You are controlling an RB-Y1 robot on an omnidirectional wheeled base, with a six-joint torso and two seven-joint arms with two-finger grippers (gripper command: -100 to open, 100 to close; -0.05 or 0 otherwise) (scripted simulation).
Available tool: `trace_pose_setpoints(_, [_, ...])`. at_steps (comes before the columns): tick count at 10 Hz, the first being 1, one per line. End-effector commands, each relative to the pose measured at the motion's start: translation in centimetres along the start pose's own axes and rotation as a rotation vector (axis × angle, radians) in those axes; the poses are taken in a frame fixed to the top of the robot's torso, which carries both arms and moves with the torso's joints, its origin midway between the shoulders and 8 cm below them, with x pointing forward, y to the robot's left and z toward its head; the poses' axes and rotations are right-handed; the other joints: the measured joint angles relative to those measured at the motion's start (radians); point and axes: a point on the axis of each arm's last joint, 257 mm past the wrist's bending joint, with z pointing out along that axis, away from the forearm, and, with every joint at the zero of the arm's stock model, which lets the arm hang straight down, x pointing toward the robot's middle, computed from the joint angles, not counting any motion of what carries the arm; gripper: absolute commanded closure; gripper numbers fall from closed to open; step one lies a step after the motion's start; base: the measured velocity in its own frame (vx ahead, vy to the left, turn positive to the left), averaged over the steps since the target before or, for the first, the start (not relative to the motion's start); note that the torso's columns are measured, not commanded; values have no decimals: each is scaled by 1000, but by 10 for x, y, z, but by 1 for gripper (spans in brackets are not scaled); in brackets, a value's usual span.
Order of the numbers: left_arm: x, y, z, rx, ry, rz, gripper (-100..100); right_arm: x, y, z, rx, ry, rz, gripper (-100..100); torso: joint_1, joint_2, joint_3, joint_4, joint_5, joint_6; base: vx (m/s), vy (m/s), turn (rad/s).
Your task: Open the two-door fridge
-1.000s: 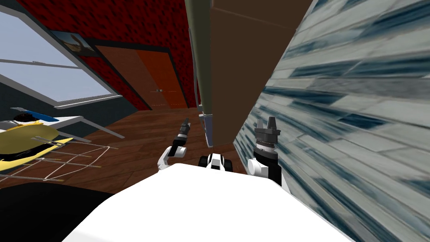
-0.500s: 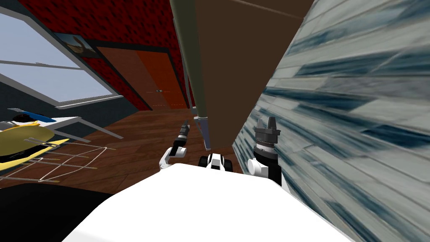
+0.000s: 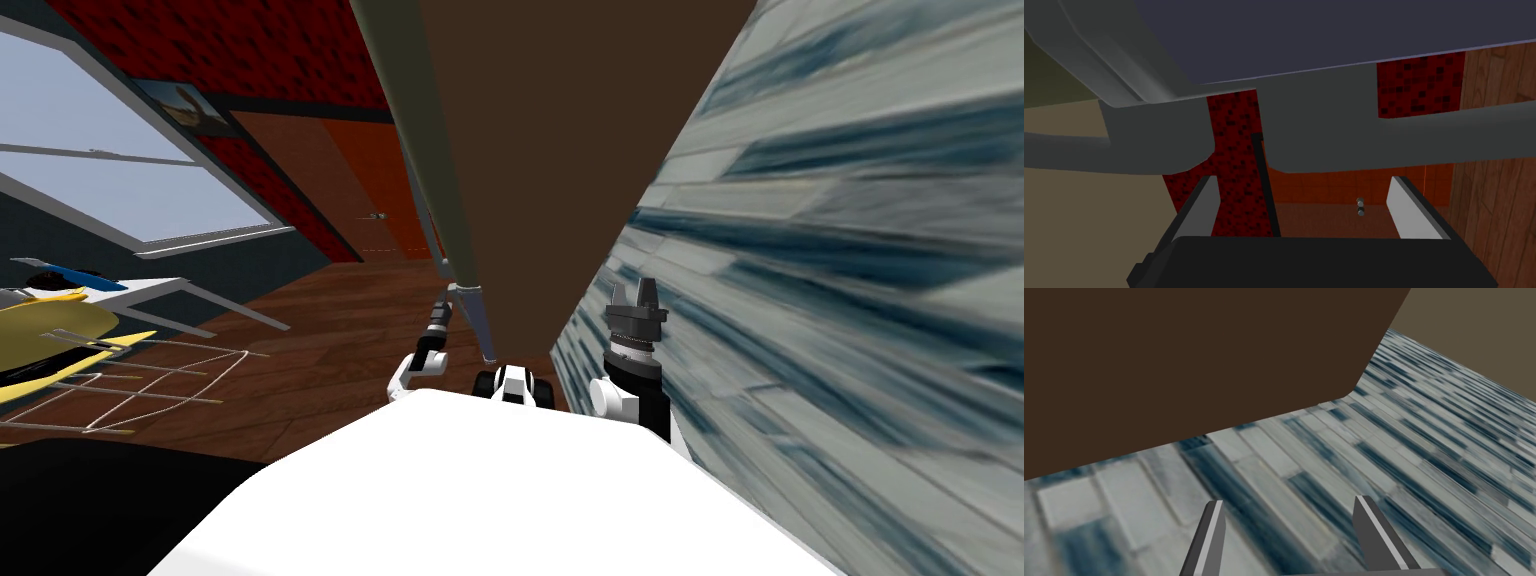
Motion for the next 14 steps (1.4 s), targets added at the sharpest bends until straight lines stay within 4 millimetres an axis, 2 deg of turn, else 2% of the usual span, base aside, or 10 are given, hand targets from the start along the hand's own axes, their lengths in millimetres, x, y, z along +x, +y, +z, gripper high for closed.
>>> trace_pose_setpoints(1, [6,15,-5,-34,-40,-60,-100,0,0,0,0,0,0,0,0,-2,-1,-1,1,4,85,-62,69])
trace_pose_setpoints(4, [19,26,-10,-60,-78,-130,-100,0,0,0,0,0,0,0,-3,-13,-7,-5,2,9,46,-51,12])
trace_pose_setpoints(7, [5,14,-5,-52,-87,-106,-100,0,0,0,0,0,0,0,2,-10,-5,-1,1,5,31,2,31])
trace_pose_setpoints(8, [4,23,-12,-67,-91,-104,-100,0,0,0,0,0,0,0,1,-14,-7,1,-1,9,15,7,48])
trace_pose_setpoints(9, [10,23,-10,-52,-82,-111,100,0,0,0,0,0,0,0,-1,-13,-7,-2,0,8,-36,-2,-56])
trace_pose_setpoints(10, [6,23,-12,-64,-88,-105,100,0,0,0,0,0,0,0,-2,-7,-4,-1,0,5,-16,-1,-24])
trace_pose_setpoints(11, [11,21,-9,-56,-67,-110,100,0,0,0,0,0,0,0,-2,-3,-1,0,-1,1,0,170,-89])
trace_pose_setpoints(12, [11,21,-9,-56,-67,-110,100,0,0,0,0,0,0,0,8,-2,-1,1,1,1,-21,221,-57])
trace_pose_setpoints(14, [15,19,-6,-51,-46,-115,100,0,0,0,0,0,-1,0,8,-4,-3,1,1,3,-56,274,-88])
